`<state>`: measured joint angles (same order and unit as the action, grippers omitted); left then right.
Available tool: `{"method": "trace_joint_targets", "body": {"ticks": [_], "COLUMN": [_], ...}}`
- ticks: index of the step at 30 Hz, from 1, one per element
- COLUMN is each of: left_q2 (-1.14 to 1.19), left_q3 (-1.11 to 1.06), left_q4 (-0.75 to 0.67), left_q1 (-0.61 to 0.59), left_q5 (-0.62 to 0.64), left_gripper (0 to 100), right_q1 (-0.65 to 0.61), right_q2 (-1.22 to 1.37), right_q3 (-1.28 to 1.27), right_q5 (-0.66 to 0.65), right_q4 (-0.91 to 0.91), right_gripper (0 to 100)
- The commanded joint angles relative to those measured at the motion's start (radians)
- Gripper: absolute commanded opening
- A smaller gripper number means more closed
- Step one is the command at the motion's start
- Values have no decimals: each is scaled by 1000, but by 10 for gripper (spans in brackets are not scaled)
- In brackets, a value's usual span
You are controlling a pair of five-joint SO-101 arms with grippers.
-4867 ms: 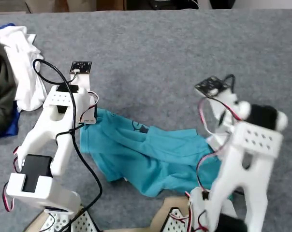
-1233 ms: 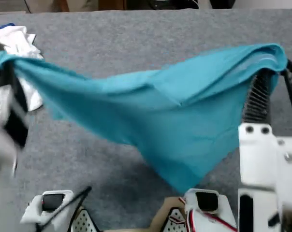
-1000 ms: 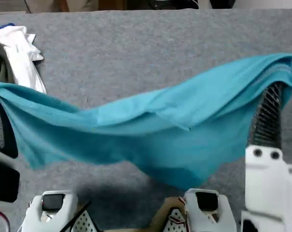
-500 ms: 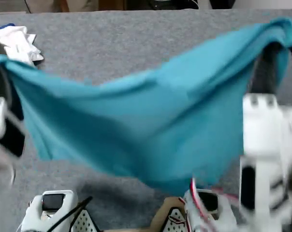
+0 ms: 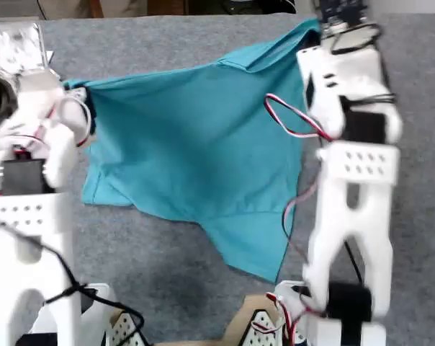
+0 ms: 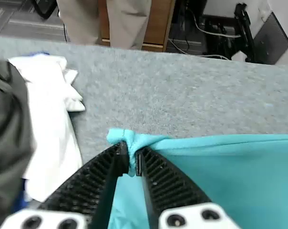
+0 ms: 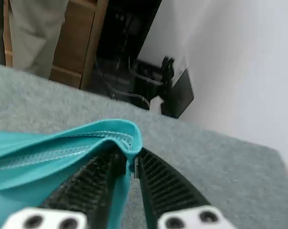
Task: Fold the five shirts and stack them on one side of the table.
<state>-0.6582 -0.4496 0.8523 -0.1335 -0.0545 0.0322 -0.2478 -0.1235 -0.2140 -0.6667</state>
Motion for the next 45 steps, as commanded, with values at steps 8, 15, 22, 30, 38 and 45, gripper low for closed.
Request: {"method": "trace_joint_targets", "body": {"ticks": [8, 15, 22, 30, 38, 45], "left_q2": [117, 472, 800, 1096, 1239, 1237], "left_q3": [-595, -387, -68, 529, 891, 934], "left_q4": [-1134, -1234, -1209, -643, -273, -31], "left_q1": [17, 21, 29, 25, 20, 8], "left_q5": [41, 41, 38, 43, 112, 112], "left_gripper": [20, 20, 20, 20, 20, 20], "right_q1": [1, -1, 16, 13, 16, 16], "right_q2": [449, 604, 670, 679, 676, 676], "right_q3": [153, 392, 527, 541, 568, 671], "right_q5": [6, 8, 8, 8, 83, 84], "right_q4": [330, 229, 169, 141, 44, -221], "right_gripper": [6, 5, 5, 5, 5, 5]}}
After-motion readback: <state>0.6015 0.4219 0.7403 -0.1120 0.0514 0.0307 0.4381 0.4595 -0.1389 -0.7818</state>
